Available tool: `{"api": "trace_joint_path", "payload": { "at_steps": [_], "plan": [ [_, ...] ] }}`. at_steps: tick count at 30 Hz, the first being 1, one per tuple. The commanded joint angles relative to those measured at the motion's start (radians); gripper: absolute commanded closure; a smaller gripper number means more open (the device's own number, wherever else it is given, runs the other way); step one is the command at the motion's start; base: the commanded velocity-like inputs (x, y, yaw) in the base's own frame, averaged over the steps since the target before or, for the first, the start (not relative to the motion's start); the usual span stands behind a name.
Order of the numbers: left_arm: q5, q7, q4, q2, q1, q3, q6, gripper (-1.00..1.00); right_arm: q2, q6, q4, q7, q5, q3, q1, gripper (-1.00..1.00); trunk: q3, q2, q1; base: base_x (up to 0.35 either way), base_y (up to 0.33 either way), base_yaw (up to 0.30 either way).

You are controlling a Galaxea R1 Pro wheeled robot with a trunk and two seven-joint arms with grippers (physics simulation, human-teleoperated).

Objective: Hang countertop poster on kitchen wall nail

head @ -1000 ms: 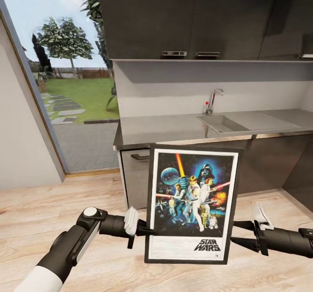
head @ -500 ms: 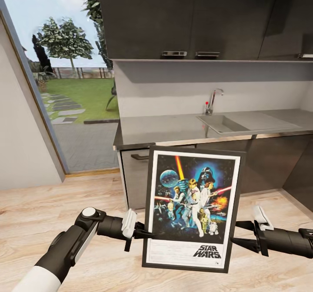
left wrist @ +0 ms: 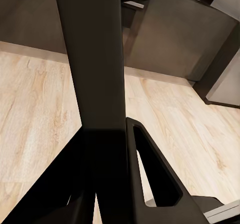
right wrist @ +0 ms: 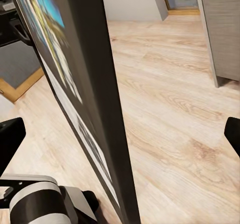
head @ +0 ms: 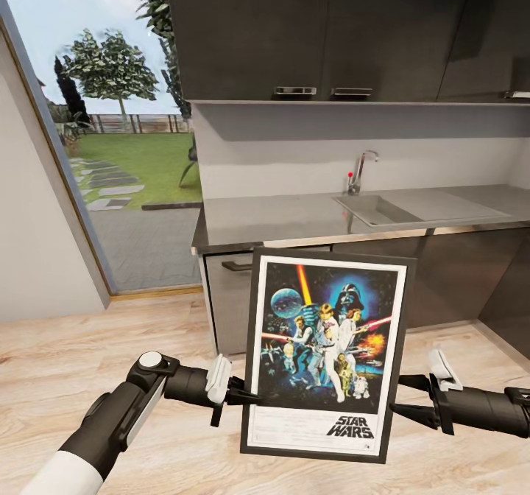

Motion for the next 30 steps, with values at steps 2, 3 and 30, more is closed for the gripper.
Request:
{"api": "trace_joint_path", "payload": {
  "at_steps": [2, 3, 30],
  "plan": [
    [0.005, 0.002, 0.000, 0.001, -0.001, -0.003, 0.007, 1.00, 0.000, 0.010, 0.000, 0.003, -0.001, 0.000, -0.001, -1.00, -0.001, -0.001, 0.000, 0.000, 0.000, 0.000],
    [0.005, 0.002, 0.001, 0.001, -0.001, -0.003, 0.007, 1.00, 0.000, 0.010, 0.000, 0.003, -0.001, 0.000, -0.001, -1.00, -0.001, -0.001, 0.000, 0.000, 0.000, 0.000],
    [0.005, 0.002, 0.000, 0.001, -0.001, -0.003, 0.007, 1.00, 0.003, 0.010, 0.001, 0.002, -0.002, 0.003, -0.001, 1.00, -0.001, -0.001, 0.000, 0.000, 0.000, 0.000]
  ]
}}
